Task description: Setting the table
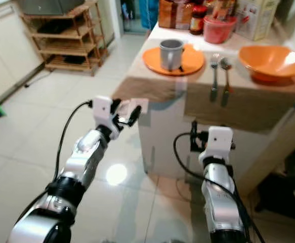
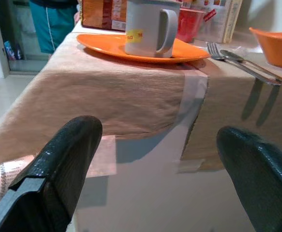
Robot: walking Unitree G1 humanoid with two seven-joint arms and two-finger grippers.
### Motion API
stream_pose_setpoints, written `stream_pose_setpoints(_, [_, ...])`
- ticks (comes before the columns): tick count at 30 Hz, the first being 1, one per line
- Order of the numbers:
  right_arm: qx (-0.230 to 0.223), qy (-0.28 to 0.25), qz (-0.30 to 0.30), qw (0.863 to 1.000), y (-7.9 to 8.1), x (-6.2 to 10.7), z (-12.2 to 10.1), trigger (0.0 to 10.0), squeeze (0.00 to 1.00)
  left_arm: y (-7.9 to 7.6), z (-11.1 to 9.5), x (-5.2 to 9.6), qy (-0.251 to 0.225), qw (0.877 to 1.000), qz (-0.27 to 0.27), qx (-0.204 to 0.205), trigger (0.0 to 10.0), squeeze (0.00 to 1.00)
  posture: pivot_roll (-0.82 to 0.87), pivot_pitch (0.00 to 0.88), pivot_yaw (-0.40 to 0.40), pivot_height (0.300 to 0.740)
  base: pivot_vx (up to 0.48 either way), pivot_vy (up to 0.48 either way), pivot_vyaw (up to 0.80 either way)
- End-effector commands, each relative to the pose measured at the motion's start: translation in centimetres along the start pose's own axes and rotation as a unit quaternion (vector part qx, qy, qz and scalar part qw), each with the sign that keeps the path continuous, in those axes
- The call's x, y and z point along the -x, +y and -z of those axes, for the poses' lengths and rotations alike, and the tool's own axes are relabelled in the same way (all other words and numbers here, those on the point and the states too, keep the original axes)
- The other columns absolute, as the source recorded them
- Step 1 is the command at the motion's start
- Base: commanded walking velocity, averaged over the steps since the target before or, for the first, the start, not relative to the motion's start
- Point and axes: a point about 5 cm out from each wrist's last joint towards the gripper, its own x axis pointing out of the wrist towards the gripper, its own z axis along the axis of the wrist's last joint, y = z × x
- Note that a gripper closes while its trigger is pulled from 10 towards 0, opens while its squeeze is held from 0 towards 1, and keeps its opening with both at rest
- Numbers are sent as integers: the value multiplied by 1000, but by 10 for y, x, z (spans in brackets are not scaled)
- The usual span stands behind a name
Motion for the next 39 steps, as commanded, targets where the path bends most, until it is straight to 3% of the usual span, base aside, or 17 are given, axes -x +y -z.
stream_pose_setpoints(1, [4, -3, -7, 1000, 4, 0, -1, 10000, 0, 6, 0, 1, 4, 1000, -9, -2, 10000, 0, -47, 0, 92, 740, 0, -435, 0])
stream_pose_setpoints(8, [11, -7, -6, 1000, 5, 0, -2, 10000, 0, 5, 0, 1, 1, 1000, -9, 7, 10000, 0, -47, 0, 92, 740, 163, -228, 0])
stream_pose_setpoints(14, [30, -74, -1, 997, 7, 1, -26, 10000, 0, 1, -11, 0, -31, 999, -7, -21, 10000, 0, -46, 0, 94, 740, 0, 0, 0])
stream_pose_setpoints(17, [23, -103, 24, 994, 1, -2, -42, 10000, 0, -3, -29, -4, -68, 997, -11, -30, 10000, 0, -47, 0, 95, 740, 0, 0, 0])
stream_pose_setpoints(28, [15, -104, 34, 994, -1, -2, -44, 10000, 0, -6, -31, -7, -67, 997, -20, -36, 10000, 0, -48, 0, 94, 740, 0, 0, 0])
stream_pose_setpoints(31, [18, -106, 40, 993, -3, -3, -47, 10000, 0, -2, -33, -9, -57, 998, -38, -14, 10000, 0, -51, 0, 94, 740, 282, 0, 0])
stream_pose_setpoints(39, [18, -103, 35, 994, -2, -3, -46, 10000, 0, -7, -35, -10, -66, 997, -24, -17, 10000, 0, -52, 0, 94, 740, 393, 0, 0])
